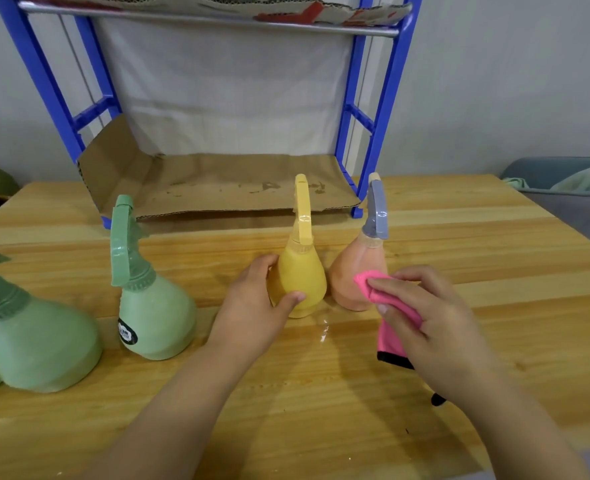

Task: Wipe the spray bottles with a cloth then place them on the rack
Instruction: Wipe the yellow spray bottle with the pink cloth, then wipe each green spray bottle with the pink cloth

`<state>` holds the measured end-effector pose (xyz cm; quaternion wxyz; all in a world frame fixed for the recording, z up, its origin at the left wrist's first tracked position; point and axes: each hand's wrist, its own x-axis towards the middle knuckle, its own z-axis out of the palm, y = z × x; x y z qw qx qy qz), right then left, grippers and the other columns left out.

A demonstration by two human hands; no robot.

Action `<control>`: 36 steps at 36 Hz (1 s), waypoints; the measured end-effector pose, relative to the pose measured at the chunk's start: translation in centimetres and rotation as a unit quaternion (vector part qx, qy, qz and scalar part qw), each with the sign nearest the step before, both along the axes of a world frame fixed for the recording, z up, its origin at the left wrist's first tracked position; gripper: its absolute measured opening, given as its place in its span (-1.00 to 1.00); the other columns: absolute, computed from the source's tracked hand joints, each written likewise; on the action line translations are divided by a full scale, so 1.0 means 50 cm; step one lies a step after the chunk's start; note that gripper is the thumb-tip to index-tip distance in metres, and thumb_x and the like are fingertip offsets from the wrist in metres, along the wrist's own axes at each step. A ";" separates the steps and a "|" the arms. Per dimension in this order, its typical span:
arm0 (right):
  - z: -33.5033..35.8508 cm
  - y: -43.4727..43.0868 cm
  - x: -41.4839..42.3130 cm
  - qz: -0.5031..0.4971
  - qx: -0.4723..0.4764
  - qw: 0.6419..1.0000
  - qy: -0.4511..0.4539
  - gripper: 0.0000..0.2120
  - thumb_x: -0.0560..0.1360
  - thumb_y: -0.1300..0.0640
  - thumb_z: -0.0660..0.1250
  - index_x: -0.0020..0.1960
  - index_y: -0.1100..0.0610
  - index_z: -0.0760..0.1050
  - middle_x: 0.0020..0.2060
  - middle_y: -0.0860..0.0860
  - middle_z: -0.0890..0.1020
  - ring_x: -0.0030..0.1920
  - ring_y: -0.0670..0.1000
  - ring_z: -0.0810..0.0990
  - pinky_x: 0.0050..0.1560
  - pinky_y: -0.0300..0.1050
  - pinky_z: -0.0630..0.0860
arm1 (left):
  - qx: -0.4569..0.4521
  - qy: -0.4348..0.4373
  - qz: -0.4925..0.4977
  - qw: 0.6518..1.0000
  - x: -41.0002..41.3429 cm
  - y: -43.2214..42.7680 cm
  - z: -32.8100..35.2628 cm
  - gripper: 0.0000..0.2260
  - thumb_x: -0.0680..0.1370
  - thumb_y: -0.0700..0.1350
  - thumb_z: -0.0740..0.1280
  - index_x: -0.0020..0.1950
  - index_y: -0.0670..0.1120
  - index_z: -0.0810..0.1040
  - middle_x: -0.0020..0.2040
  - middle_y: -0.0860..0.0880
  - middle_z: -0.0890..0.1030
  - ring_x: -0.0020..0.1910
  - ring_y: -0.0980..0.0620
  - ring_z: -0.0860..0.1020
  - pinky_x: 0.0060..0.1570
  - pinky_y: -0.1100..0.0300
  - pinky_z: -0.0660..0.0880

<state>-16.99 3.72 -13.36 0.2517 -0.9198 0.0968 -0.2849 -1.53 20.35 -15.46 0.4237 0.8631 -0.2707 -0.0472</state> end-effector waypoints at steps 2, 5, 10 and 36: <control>0.001 0.003 0.000 -0.003 -0.005 1.000 0.017 -0.67 0.49 0.18 0.36 0.22 -0.05 0.57 0.05 -0.14 0.49 0.07 -0.03 0.52 0.02 -0.01 0.55 | 0.024 -0.010 -0.004 1.000 -0.002 0.007 0.003 -0.39 0.45 0.04 0.44 0.43 0.03 0.29 0.35 0.05 0.44 0.31 0.07 0.42 0.28 0.04 0.43; 0.004 0.008 0.000 0.000 -0.027 0.998 0.060 -0.68 0.50 0.15 0.35 0.23 -0.06 0.56 0.06 -0.14 0.49 0.08 0.00 0.52 0.01 0.02 0.55 | 0.073 -0.015 -0.006 0.997 -0.009 0.029 0.012 -0.44 0.45 0.09 0.41 0.40 0.05 0.32 0.31 0.06 0.46 0.24 0.09 0.48 0.21 0.08 0.48; 0.005 0.032 0.003 0.019 -0.082 0.987 0.137 -0.69 0.53 0.09 0.32 0.25 -0.13 0.54 0.06 -0.15 0.48 0.08 -0.04 0.49 0.01 -0.04 0.54 | 0.152 -0.012 -0.052 0.987 -0.033 0.092 0.022 -0.71 0.46 0.14 0.38 0.14 0.12 0.52 0.06 0.19 0.58 -0.02 0.23 0.52 -0.03 0.24 0.52; 0.025 0.222 0.100 0.076 -0.082 0.988 0.104 -0.72 0.54 -0.08 0.20 0.14 -0.09 0.60 -0.05 -0.12 0.48 -0.07 -0.05 0.51 -0.17 -0.11 0.50 | -0.072 -0.023 0.168 0.983 0.004 0.276 0.061 -0.45 0.45 0.04 0.43 0.39 0.03 0.34 0.23 0.14 0.38 0.25 0.03 0.42 0.22 0.06 0.43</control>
